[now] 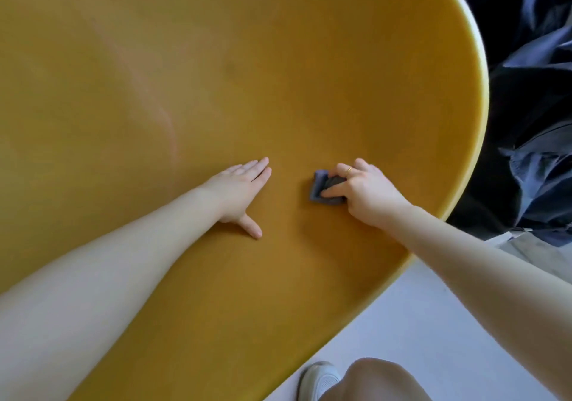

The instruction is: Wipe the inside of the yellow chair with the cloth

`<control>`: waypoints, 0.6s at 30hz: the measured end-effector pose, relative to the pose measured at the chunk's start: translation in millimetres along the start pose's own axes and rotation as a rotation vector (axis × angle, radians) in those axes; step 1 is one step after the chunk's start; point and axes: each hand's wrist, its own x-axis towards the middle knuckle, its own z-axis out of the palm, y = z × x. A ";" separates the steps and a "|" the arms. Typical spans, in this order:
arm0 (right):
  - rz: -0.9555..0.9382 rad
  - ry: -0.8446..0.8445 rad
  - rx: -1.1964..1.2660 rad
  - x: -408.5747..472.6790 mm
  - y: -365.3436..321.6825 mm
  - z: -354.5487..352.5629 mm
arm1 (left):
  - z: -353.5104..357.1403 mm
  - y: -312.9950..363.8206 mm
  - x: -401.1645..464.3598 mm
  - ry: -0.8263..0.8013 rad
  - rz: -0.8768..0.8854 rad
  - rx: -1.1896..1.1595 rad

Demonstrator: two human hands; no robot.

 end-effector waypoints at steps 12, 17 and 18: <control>-0.248 0.047 0.325 -13.4 -82.0 38.5 | 14.8 -23.6 -54.8 0.068 -0.068 -0.097; -0.314 -0.010 0.403 12.3 -117.1 51.9 | 38.4 -45.7 -123.7 -0.115 -0.277 0.019; -0.347 -0.047 0.395 15.2 -116.6 50.9 | 41.4 -44.0 -129.6 -0.127 -0.333 0.036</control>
